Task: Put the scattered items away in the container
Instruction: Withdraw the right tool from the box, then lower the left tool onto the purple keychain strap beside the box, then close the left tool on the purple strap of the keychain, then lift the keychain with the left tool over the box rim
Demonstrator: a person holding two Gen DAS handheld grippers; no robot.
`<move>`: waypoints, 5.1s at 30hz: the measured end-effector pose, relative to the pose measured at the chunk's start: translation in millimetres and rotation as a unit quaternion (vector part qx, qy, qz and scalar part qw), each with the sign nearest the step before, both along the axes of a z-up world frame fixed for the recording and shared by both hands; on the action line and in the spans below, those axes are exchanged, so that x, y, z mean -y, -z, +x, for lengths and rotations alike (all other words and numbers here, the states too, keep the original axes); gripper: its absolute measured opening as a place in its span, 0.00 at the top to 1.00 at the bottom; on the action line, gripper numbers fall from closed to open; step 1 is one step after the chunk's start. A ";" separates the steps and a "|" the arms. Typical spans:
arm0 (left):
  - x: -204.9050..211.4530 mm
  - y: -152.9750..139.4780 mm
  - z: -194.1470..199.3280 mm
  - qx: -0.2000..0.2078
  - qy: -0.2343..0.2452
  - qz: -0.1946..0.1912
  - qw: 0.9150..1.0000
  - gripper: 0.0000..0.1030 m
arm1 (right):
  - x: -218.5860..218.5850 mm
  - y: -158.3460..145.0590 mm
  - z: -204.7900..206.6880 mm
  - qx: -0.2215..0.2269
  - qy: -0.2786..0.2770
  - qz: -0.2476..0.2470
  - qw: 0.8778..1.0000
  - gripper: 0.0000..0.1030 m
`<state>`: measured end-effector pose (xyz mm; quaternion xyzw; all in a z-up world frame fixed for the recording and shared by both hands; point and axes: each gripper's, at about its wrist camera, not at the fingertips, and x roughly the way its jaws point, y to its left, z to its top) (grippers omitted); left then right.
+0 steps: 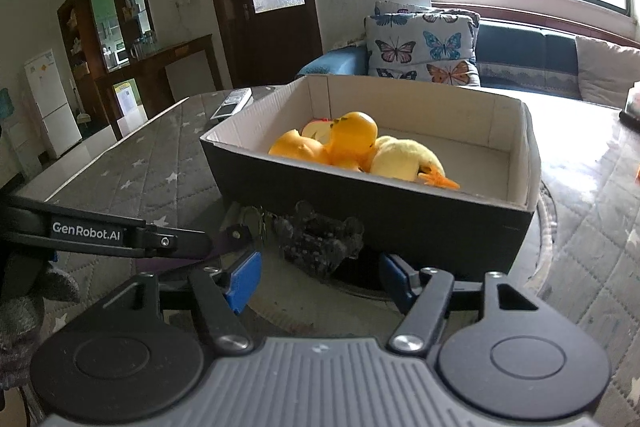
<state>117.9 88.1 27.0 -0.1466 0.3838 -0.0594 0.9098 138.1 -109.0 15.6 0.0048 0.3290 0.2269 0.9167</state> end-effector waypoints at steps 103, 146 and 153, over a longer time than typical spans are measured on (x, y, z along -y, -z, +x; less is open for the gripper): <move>18.9 20.7 7.7 0.013 0.128 0.122 0.984 0.68 | -18.1 26.7 38.1 -0.048 0.021 0.021 0.998 0.39; 31.6 -43.5 6.9 0.094 0.121 0.101 0.983 0.81 | 5.1 -37.2 14.2 0.043 0.025 0.041 0.998 0.41; 46.6 -58.2 31.1 0.107 0.129 0.095 0.981 0.81 | 18.7 -47.7 28.0 0.054 0.045 0.042 0.997 0.41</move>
